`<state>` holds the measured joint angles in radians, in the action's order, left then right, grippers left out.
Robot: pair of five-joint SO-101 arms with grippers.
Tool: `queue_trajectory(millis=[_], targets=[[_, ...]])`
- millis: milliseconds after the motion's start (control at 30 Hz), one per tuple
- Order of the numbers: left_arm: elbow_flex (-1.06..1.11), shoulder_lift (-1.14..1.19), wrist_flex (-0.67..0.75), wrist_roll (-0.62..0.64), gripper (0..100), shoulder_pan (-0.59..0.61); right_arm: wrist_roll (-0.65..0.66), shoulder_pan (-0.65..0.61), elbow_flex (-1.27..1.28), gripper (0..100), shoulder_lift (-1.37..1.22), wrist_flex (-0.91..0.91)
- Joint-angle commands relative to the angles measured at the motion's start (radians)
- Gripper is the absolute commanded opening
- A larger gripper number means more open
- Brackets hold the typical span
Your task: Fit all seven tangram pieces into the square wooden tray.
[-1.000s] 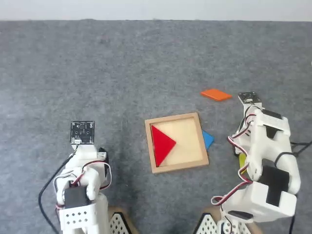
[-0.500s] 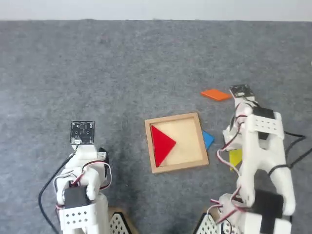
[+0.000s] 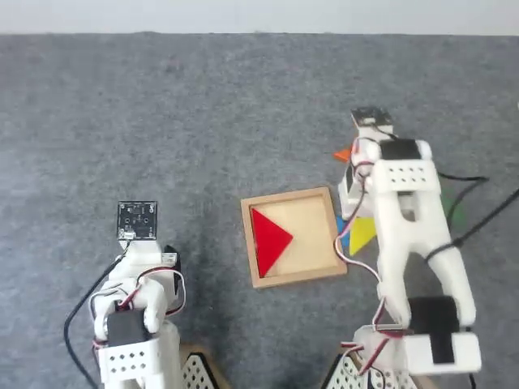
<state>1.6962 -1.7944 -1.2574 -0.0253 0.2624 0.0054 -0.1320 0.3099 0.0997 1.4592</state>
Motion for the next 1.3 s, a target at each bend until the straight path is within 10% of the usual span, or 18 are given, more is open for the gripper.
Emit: queue_trajectory(millis=[0,567,1267], targets=[[-0.013,-0.020,-0.003,-0.002,9,0.005,-0.068,-0.015,-0.109,16.9,-0.015,0.021],[-0.013,-0.020,-0.003,-0.002,9,0.005,-0.153,-0.321,-0.074,16.9,-0.071,-0.163],[-0.013,-0.020,-0.003,-0.002,9,0.005,-0.760,-0.389,-0.160,17.3,-0.263,-0.259]])
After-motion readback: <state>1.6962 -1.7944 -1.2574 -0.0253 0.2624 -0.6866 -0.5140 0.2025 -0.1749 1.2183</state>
